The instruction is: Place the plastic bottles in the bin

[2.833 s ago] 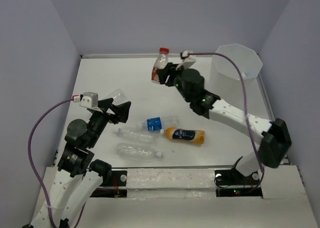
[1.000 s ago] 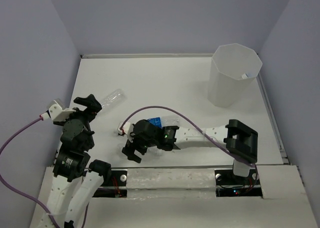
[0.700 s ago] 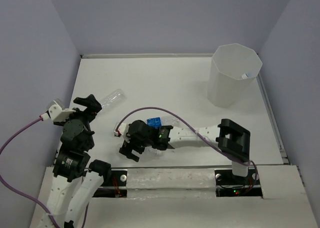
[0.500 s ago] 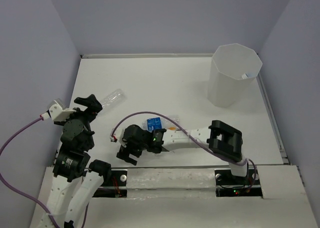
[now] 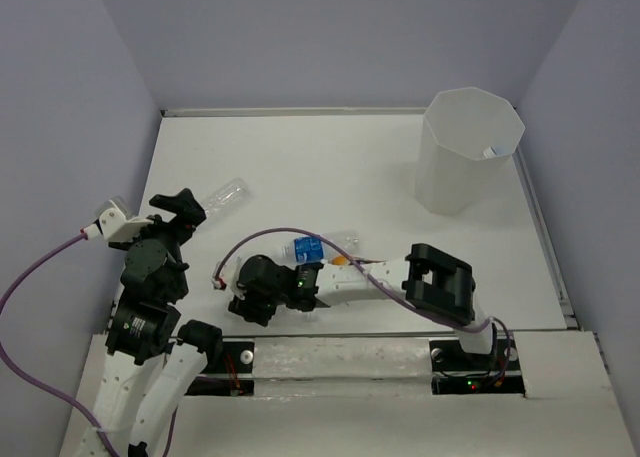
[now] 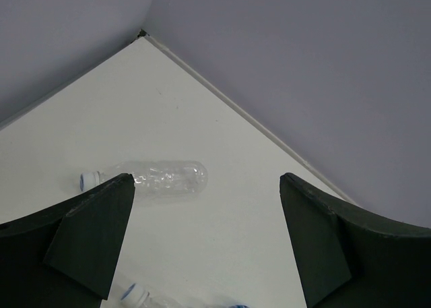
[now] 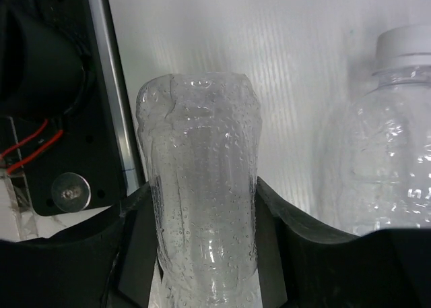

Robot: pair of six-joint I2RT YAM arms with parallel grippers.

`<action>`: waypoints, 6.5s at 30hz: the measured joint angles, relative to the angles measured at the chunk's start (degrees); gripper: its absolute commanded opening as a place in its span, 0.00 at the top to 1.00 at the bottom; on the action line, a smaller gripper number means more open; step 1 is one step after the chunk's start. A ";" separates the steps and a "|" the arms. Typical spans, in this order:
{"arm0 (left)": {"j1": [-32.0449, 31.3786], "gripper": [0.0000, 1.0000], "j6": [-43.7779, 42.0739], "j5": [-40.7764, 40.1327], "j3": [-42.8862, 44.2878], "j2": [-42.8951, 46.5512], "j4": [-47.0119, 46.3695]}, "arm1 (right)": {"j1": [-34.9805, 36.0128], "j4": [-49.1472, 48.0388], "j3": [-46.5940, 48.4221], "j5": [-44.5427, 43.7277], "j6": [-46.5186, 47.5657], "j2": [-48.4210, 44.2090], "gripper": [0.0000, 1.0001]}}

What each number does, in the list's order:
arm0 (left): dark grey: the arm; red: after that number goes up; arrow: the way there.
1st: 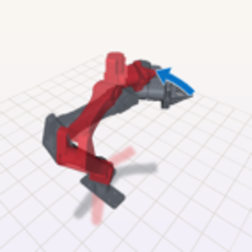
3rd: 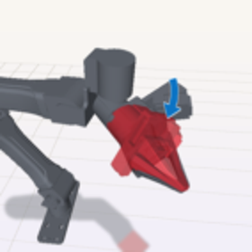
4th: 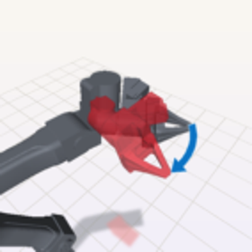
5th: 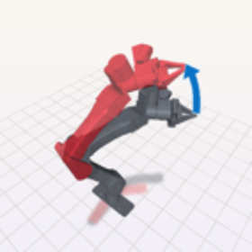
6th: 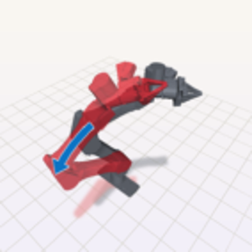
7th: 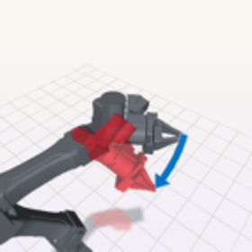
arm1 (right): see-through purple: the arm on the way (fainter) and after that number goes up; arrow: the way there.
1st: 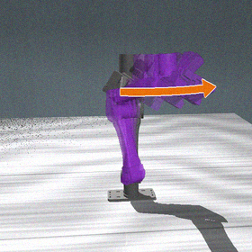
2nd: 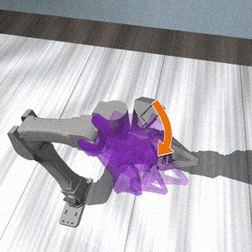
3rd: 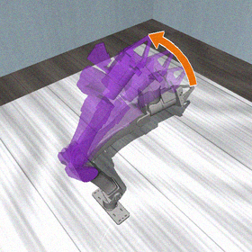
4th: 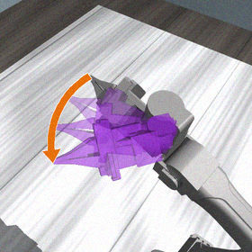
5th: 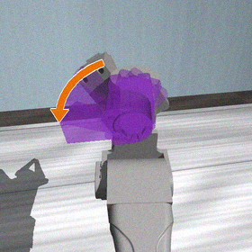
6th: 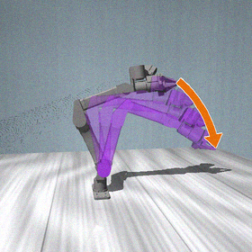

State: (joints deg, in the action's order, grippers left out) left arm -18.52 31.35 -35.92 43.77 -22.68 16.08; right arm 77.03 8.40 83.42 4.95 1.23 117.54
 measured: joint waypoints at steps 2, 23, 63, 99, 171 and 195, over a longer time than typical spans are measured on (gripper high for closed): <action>0.00 0.01 -0.04 0.28 0.00 0.00 0.00 | 0.02 -0.31 -0.02 -0.50 0.00 -1.20 0.57; -3.17 0.01 -9.77 22.49 -2.62 2.19 -7.02 | -51.36 -30.93 -10.32 -25.83 3.82 -47.01 0.65; -3.56 0.01 -11.41 27.98 -2.93 -1.84 -9.49 | -25.77 1.03 -36.68 -5.01 -12.39 -43.04 0.00; -2.95 0.01 -11.45 28.44 -2.93 -1.42 -9.57 | -13.92 12.72 -36.52 -5.92 -22.18 -31.71 0.76; -3.50 0.01 -11.43 29.83 -2.93 -1.51 -9.79 | -44.85 -17.38 -23.45 -5.16 -16.13 -50.29 0.75; -2.67 0.01 -11.82 27.89 -2.93 -1.46 -9.35 | -26.40 9.90 -9.31 6.49 12.02 -15.06 0.05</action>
State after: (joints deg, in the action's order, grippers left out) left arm -21.19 19.53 -8.03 40.84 -24.14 6.72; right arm 50.63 18.31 74.11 11.44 13.26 102.48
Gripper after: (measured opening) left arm 0.990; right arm 0.942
